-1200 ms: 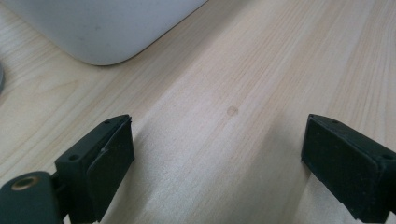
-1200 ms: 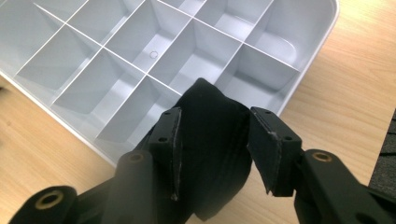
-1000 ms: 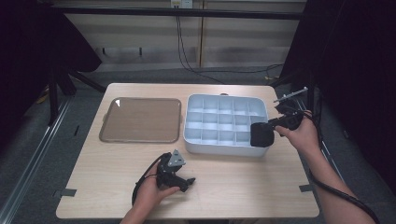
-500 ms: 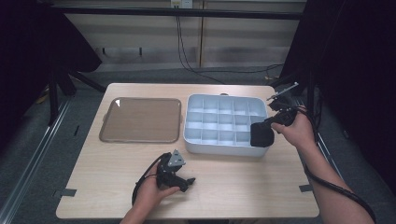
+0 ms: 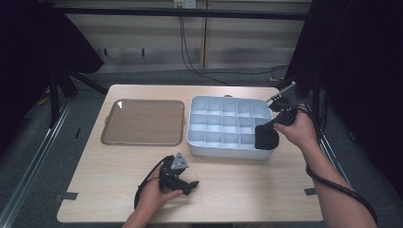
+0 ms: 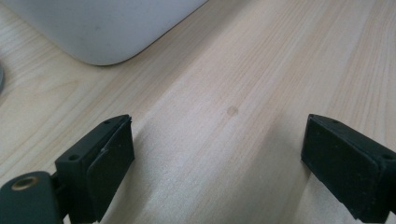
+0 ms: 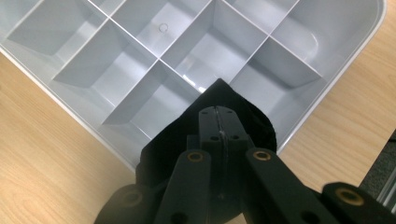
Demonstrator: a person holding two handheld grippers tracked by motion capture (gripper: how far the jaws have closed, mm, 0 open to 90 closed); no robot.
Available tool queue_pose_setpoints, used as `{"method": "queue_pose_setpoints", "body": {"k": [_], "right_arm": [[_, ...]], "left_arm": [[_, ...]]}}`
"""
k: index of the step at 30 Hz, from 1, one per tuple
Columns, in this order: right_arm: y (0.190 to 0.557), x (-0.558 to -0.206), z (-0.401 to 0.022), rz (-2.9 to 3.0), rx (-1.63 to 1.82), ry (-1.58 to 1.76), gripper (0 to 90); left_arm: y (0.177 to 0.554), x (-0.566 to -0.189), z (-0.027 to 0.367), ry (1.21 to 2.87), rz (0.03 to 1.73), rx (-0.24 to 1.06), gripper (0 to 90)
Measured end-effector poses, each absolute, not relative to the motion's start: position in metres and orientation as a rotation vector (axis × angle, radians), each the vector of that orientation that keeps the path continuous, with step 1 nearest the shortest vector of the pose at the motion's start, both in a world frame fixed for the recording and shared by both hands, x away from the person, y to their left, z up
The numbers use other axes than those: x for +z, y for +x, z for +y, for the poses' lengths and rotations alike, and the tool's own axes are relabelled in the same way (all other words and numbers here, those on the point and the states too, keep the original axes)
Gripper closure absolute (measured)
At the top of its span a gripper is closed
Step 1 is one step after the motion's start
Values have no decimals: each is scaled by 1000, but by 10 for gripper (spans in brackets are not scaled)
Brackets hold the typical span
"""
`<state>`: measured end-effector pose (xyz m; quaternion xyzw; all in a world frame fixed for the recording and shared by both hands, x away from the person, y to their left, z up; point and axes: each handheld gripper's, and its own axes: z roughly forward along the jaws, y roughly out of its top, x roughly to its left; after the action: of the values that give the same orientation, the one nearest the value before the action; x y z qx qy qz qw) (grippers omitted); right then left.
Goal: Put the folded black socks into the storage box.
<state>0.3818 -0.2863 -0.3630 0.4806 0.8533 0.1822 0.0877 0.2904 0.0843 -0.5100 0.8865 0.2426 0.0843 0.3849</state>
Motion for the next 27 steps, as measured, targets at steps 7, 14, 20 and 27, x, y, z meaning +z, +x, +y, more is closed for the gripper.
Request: {"method": "queue_pose_setpoints", "body": {"k": [7, 14, 20, 27], "right_arm": [[385, -368, -283, 2562, 499, 1435, 900], [387, -374, -283, 2565, 500, 1431, 900], [387, -384, -283, 2584, 490, 1439, 900], [386, -391, -285, 2613, 462, 1444, 900]], "left_arm": [[290, -510, 84, 2258, 619, 215, 90], [290, -510, 84, 2259, 618, 215, 90], [290, -510, 84, 2259, 618, 216, 89], [290, -510, 84, 2258, 618, 216, 90]]}}
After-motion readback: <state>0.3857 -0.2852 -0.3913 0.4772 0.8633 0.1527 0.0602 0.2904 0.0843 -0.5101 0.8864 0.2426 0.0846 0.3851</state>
